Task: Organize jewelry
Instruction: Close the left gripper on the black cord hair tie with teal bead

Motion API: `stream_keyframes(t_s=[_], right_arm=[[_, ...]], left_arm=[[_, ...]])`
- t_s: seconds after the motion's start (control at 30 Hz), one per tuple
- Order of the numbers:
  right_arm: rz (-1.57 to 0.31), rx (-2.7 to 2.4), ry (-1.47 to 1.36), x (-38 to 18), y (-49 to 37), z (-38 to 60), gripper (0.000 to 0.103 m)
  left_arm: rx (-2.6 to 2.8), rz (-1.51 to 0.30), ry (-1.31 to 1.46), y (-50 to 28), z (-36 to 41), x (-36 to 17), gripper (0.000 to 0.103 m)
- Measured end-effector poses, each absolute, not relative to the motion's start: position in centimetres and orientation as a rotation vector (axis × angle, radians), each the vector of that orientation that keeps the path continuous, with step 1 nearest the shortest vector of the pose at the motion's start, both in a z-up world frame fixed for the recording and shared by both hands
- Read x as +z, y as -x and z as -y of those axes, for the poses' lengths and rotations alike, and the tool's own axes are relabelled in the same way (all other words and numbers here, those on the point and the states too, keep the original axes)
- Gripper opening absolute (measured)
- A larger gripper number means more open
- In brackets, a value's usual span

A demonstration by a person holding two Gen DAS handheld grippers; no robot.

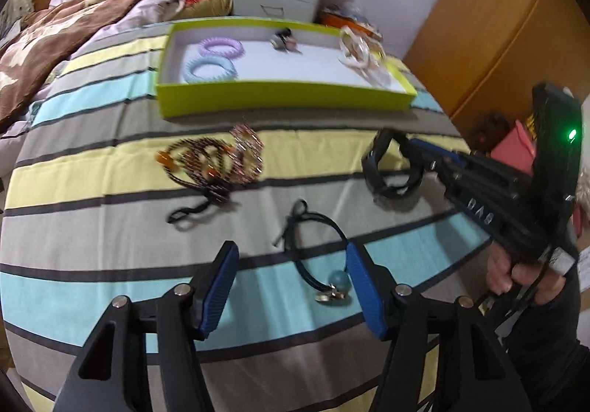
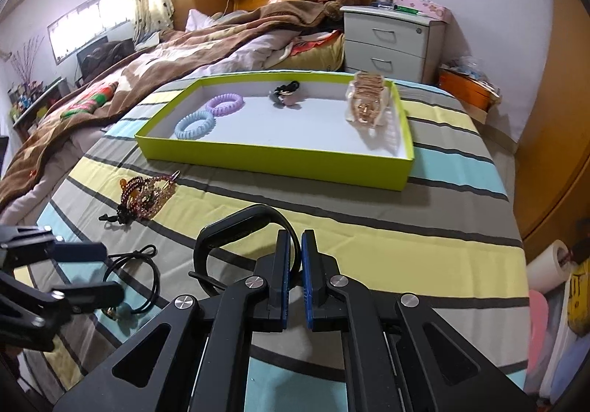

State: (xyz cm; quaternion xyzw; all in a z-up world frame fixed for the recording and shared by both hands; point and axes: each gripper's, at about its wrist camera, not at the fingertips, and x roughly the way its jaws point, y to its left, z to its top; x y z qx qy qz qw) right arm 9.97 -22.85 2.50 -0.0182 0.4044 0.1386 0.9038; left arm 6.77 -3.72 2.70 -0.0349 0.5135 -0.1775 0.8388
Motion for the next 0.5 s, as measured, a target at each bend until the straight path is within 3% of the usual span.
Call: stream_keyframes(t_s=[0.17,0.5], right_arm=[[-0.827,0.289,0.026,2.76,-9.75,23.10,0.006],[-0.819,0.292,0.018,2.85,-9.46,23.14,0.006]], left_arm=[[-0.345,-1.085,0.036,-6.68,4.46,2.49,0.053],[-0.308,-1.077,0.001,-6.56,4.91,2.32,0.016]])
